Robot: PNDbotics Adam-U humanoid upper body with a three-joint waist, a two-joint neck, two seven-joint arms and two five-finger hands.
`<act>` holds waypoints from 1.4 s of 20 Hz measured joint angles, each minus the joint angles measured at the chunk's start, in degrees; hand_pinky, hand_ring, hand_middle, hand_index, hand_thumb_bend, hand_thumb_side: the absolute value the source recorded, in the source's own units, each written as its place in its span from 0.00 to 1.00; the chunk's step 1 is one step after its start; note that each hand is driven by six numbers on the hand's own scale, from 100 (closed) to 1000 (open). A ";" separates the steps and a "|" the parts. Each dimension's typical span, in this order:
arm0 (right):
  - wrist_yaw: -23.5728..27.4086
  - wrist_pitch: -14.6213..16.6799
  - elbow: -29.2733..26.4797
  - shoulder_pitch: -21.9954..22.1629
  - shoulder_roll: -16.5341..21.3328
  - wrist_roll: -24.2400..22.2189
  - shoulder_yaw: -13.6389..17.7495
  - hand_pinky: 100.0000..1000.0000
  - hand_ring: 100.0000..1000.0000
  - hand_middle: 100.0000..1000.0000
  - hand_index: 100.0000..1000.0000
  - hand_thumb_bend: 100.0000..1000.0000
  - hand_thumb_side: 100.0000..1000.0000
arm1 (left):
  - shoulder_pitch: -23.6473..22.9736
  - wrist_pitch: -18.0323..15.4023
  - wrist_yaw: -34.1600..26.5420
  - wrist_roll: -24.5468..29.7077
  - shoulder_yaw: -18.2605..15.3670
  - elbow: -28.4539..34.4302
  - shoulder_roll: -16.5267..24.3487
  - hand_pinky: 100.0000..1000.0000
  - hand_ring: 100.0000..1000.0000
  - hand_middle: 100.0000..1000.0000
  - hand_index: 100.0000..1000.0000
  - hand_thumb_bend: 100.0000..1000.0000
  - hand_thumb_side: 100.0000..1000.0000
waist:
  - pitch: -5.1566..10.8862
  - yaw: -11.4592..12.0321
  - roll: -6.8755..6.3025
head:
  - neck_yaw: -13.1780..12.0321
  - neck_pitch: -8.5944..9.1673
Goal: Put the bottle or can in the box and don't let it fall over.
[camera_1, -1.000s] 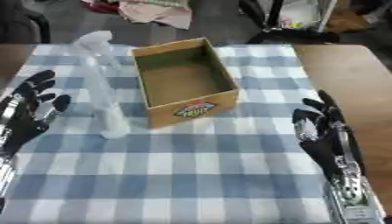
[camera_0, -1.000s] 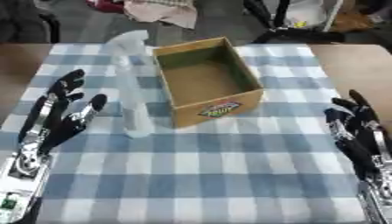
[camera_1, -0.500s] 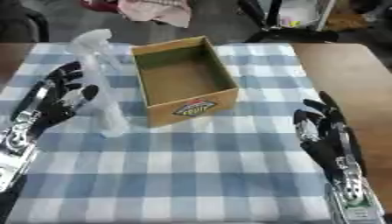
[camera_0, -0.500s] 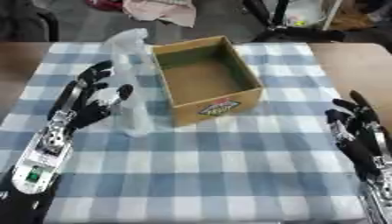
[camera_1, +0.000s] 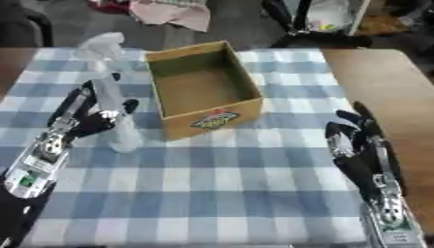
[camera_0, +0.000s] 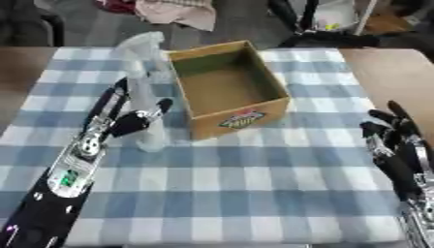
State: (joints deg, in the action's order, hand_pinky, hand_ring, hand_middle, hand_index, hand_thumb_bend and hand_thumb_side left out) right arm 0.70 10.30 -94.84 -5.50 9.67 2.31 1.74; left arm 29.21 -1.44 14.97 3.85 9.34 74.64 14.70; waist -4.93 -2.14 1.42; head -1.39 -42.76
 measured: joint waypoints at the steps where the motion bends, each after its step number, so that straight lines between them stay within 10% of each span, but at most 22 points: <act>1: 0.00 0.00 0.00 0.00 -0.01 0.00 0.00 0.95 0.73 0.79 1.00 0.11 0.31 | 0.11 -0.05 0.19 -0.23 0.01 -0.70 -0.24 0.86 0.89 0.81 0.86 0.41 0.39 | 0.00 0.00 0.01 | 0.00 0.00; 9: 0.00 0.00 0.01 0.01 -0.19 -0.02 -0.01 0.95 0.73 0.79 1.00 0.11 0.31 | 0.87 -0.17 -1.47 -3.16 0.01 -4.09 -1.75 0.83 0.78 0.41 0.54 0.02 0.00 | 0.01 -0.06 0.07 | -0.01 0.00; 15: 0.00 0.00 0.01 0.01 -0.33 -0.02 -0.01 0.95 0.73 0.78 1.00 0.11 0.31 | 1.18 0.69 -4.20 -6.63 0.00 -4.36 -2.18 0.79 0.59 0.11 0.27 0.00 0.06 | 0.04 -0.20 0.07 | -0.01 -0.01; 28: 0.00 -0.03 0.04 0.02 -0.36 -0.51 -0.43 0.95 0.73 0.79 1.00 0.12 0.31 | 8.61 2.73 -10.47 -10.66 -0.84 2.73 2.20 0.78 0.57 0.10 0.25 0.00 0.08 | 0.05 -1.52 0.11 | -0.43 -0.02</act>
State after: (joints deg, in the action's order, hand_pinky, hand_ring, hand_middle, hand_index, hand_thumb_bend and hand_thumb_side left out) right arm 0.71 10.27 -94.80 -5.48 9.31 1.80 1.30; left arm 37.82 1.29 4.50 -6.81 8.50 77.36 16.90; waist -4.88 -3.66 1.52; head -1.82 -42.78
